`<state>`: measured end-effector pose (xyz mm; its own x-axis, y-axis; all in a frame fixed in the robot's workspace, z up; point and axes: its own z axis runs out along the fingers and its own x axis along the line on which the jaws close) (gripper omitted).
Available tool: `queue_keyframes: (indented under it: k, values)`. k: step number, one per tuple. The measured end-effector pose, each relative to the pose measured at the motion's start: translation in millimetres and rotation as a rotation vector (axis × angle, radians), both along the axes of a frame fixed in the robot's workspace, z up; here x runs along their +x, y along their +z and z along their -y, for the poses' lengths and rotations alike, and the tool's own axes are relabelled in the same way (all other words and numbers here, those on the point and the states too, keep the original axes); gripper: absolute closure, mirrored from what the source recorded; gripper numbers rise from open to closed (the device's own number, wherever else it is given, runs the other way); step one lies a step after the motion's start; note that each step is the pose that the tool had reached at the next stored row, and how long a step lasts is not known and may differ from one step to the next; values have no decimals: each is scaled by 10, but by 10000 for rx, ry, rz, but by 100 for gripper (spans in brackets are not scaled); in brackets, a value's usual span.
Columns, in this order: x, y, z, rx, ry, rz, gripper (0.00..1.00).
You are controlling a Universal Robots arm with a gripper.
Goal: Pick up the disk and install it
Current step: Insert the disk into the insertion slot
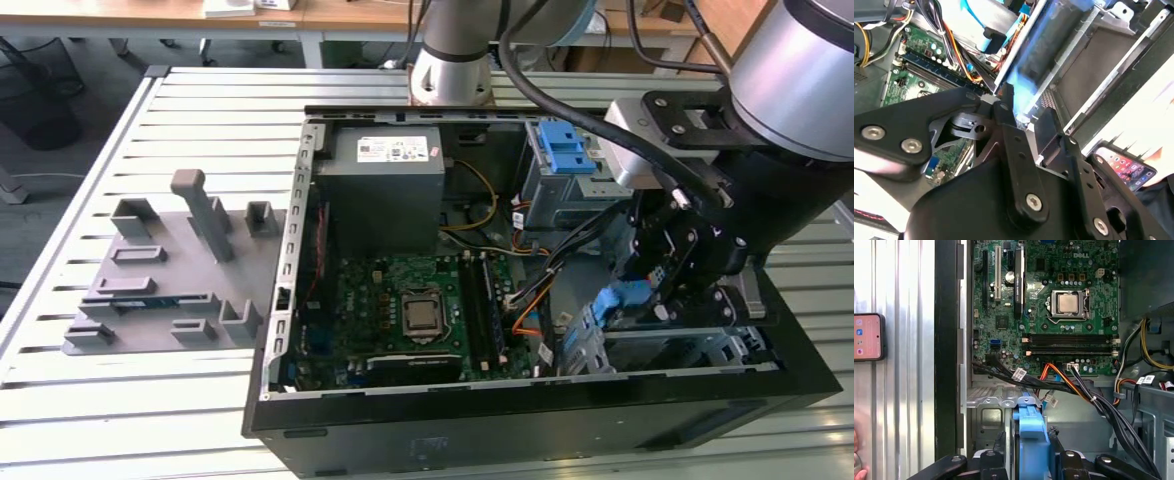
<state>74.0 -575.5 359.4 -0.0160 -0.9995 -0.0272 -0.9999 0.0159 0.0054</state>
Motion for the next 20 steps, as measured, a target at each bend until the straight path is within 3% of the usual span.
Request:
queue_keyframes:
  k: [7,14,20]
  values:
    - [0,-2,0,0,0,0,57]
    - [0,-4,0,1,1,0,87]
    - [0,-6,0,1,0,0,89]
